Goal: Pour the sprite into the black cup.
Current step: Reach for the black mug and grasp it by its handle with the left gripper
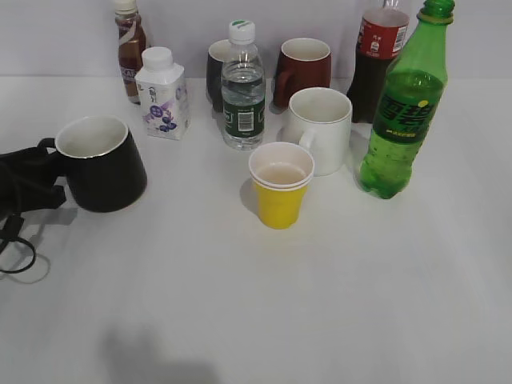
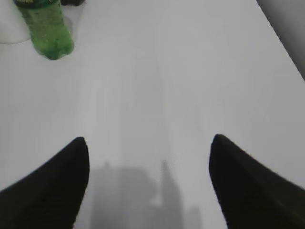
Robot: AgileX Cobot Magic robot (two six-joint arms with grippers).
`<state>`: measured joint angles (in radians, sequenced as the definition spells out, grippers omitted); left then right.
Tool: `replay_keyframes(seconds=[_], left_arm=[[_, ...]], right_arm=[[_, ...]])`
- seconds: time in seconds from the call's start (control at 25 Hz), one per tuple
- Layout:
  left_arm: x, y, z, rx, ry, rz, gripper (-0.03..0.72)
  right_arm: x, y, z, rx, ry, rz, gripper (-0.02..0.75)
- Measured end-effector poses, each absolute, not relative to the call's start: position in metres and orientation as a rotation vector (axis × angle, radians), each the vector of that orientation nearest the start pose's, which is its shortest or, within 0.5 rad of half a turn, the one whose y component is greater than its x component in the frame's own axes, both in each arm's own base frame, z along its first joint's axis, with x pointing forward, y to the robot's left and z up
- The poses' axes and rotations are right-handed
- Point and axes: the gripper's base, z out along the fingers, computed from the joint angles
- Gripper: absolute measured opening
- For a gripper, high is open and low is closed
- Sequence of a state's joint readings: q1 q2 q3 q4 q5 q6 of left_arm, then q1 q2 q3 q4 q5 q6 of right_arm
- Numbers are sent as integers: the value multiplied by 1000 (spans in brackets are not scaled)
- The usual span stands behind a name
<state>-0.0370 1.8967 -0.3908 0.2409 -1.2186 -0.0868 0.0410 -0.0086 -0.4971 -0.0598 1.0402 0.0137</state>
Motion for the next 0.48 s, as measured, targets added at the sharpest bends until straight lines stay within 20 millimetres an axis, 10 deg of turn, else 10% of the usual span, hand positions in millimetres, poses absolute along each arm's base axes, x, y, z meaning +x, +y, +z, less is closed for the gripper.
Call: replay_keyframes(seconds=[0.32,0.48], left_arm=[[286,-34,117,221,1743,-255,309],[289,-35,115,228,1741,-261,164]], right_arm=[[-5,-5,278,-25,2017,-37,588],[-5,-5,278,-25,2017,-37,588]])
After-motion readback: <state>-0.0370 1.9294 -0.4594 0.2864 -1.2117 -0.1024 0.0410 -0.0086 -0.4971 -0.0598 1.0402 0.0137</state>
